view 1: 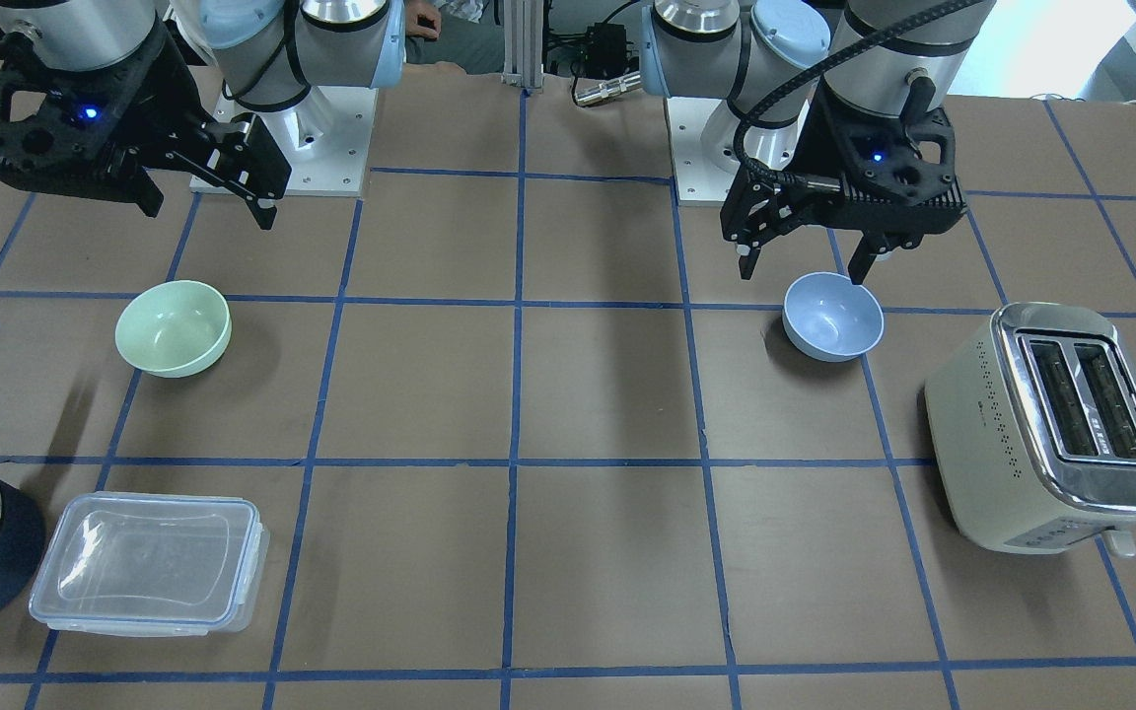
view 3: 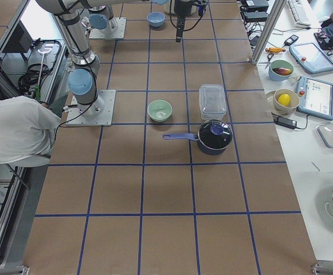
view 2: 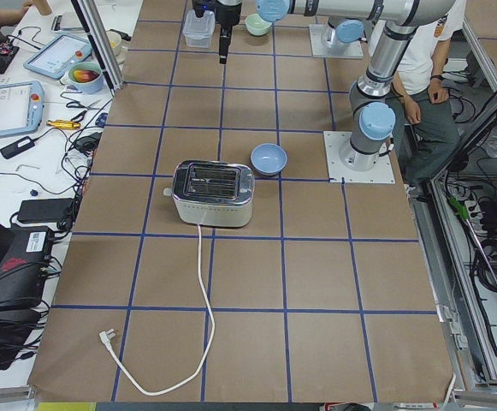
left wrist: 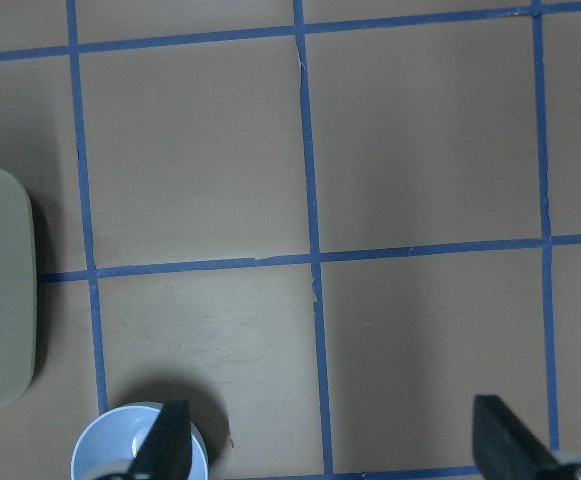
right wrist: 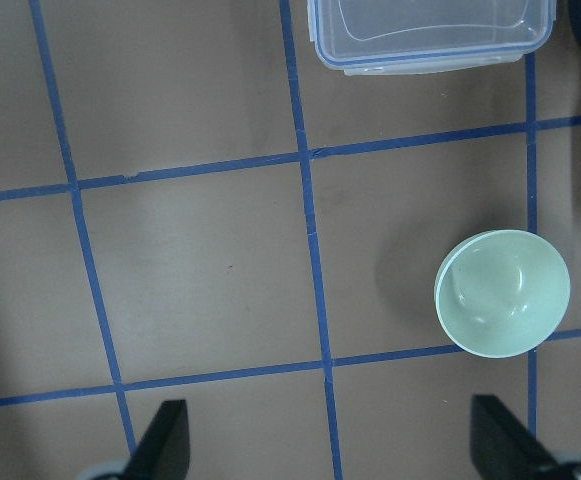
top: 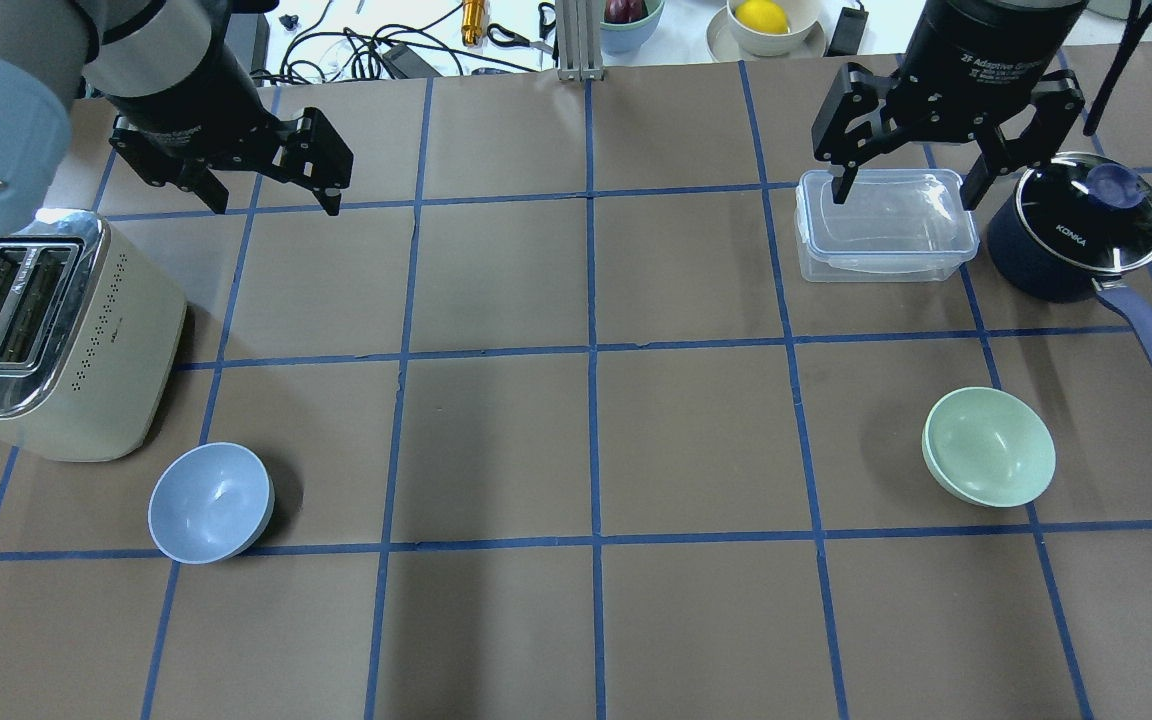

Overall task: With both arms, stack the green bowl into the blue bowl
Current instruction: 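Lower left gripper to light blue bowl while right gripper descends to green bowl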

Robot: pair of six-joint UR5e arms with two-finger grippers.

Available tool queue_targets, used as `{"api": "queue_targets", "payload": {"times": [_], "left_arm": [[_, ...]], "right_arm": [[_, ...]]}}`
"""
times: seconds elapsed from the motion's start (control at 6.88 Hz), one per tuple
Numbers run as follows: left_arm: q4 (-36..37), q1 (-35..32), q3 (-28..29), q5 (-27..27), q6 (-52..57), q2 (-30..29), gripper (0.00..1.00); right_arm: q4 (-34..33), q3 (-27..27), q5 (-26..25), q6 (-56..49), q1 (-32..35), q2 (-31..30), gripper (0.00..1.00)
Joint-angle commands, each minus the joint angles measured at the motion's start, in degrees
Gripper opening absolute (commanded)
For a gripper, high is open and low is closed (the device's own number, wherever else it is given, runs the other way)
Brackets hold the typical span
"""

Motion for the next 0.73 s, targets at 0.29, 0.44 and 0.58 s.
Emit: {"api": "queue_targets", "payload": {"times": [0.29, 0.44, 0.58], "left_arm": [[-0.3, 0.3, -6.2, 0.9, 2.2, 1.4, 1.0], [0.3, 0.4, -12.9, 3.7, 2.3, 4.3, 1.0], [2.2, 1.9, -18.5, 13.8, -1.3, 6.1, 1.0]], "right_arm": [[0.0, 0.2, 0.3, -0.1, -0.2, 0.0, 1.0], [0.1, 0.3, -0.3, -5.9, -0.7, 0.3, 1.0], [-0.1, 0.3, -0.3, -10.3, -1.6, 0.4, 1.0]]}}
